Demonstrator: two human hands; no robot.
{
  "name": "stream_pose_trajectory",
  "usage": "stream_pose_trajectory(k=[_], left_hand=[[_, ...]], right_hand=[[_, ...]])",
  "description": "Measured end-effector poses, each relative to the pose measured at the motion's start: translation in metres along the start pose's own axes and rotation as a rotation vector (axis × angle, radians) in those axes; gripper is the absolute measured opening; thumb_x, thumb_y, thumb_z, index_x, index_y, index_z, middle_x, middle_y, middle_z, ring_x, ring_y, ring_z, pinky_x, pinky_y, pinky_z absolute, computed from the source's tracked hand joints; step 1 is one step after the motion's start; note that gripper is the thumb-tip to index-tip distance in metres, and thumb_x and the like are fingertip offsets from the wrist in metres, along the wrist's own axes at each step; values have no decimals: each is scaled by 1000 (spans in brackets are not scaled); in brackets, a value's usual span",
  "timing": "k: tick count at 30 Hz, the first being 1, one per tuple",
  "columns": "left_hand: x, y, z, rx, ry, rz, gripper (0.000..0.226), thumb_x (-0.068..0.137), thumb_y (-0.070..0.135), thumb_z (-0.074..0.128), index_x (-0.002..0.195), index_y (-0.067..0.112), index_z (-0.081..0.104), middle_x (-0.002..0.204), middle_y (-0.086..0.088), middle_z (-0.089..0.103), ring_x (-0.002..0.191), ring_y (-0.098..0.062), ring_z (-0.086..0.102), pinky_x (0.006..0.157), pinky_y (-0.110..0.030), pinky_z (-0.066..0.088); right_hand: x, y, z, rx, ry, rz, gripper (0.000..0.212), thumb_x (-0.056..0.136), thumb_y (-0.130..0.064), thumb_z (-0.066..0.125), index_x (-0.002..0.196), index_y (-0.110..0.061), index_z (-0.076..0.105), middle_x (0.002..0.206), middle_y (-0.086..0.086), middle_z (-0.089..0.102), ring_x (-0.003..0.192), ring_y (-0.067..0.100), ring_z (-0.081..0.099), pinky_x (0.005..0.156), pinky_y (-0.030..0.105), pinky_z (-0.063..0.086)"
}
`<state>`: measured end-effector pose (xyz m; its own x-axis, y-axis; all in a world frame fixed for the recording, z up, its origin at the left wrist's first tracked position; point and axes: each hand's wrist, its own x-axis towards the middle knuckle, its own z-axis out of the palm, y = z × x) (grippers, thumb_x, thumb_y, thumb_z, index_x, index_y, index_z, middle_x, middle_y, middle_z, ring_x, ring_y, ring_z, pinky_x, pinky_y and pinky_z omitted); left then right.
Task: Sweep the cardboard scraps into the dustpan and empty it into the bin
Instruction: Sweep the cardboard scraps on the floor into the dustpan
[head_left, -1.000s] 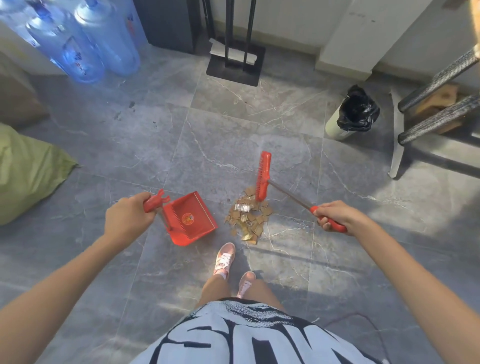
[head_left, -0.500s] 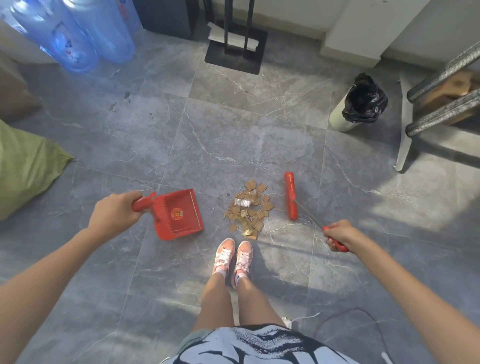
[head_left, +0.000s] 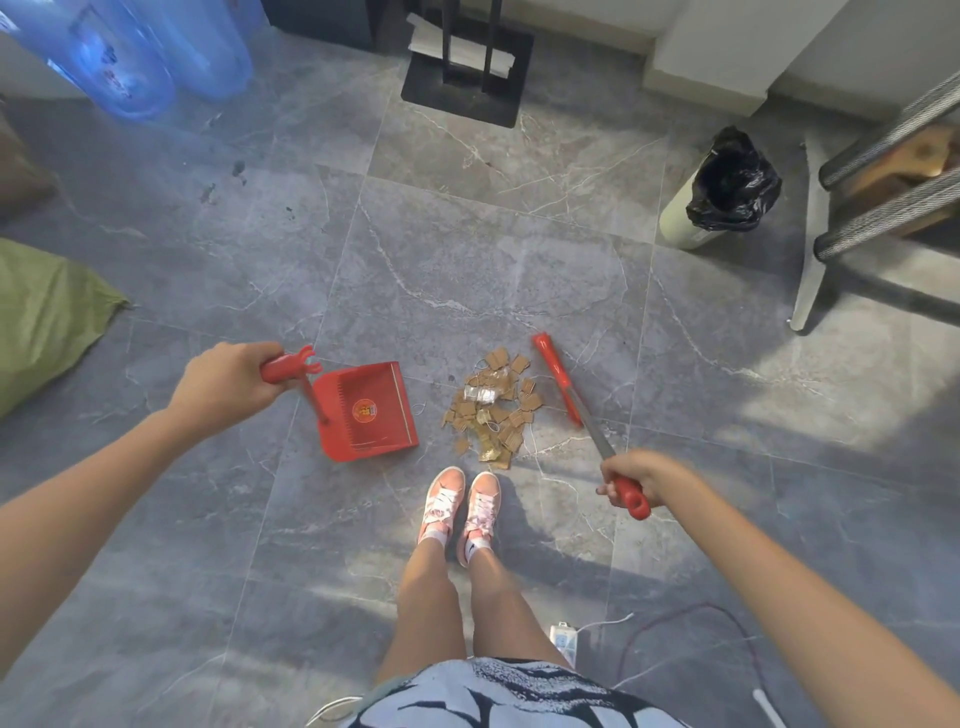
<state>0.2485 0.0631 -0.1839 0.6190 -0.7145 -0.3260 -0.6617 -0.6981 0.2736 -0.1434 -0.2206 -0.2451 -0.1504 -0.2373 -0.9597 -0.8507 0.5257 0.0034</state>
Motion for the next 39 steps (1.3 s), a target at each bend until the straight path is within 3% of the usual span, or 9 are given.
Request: stream_pose_trajectory(k=[5,8,11,13,17,21,26,31,39], left_hand=[[13,28,8,-10,-36,66,36,78,37,73,63,19,46,62,-9,63,70,-41,61,55,-33,39],[21,44,13,-8,-38,91,36,80,37,71,64,18,45,64,-9,63,70,-40,61,56,-36,42],[28,57,15,28,-24,148,36,81,40,70,67,15,48,63,-10,63,68,-40,61,56,-36,42],[33,65,15,44,-18,207,37,82,41,69,67,13,50,59,-9,60,64,-39,59,53,-34,40],[41,67,1,68,-32,257,40,82,44,68,64,20,43,51,1,45,53,-30,45,52,-32,37],[45,56,-16,97,-16,236,41,81,45,69,63,22,39,55,-3,50,62,-38,58,53,-34,40],[54,42,-10,78,-32,234,39,80,43,70,64,17,45,55,-5,54,61,-38,57,53,-36,44],[65,39,7,44,-103,292,36,80,38,72,67,11,51,52,0,46,56,-36,52,52,-34,40],[83,59,12,41,-104,330,42,80,38,72,62,21,39,47,4,38,49,-29,38,51,-31,35]], right_hand=[[0,1,5,52,-33,-7,15,93,0,38,108,-1,36,62,9,44,25,9,38,33,14,27],[-4,1,7,113,-34,-39,19,96,-1,39,115,-1,36,75,18,49,26,11,44,30,15,37],[-9,-1,10,134,-29,-73,19,96,2,43,114,2,37,85,22,48,48,19,55,32,25,50],[-10,-3,11,131,-25,-83,16,96,3,43,111,4,37,80,21,48,55,21,56,35,29,53],[-8,-4,8,117,-20,-91,23,95,3,41,118,4,39,66,14,48,41,15,51,37,24,51],[-5,-3,2,116,2,-82,27,94,3,37,122,5,37,61,8,39,37,13,38,35,19,35],[-9,-11,5,135,36,-73,31,96,1,36,127,5,38,58,8,38,37,13,35,31,16,34],[-23,-24,26,123,38,-80,25,98,-1,35,124,1,38,57,8,37,18,9,34,26,12,30],[-36,-47,78,-100,105,-149,29,99,-9,43,123,6,41,65,9,49,40,14,43,28,18,33]])
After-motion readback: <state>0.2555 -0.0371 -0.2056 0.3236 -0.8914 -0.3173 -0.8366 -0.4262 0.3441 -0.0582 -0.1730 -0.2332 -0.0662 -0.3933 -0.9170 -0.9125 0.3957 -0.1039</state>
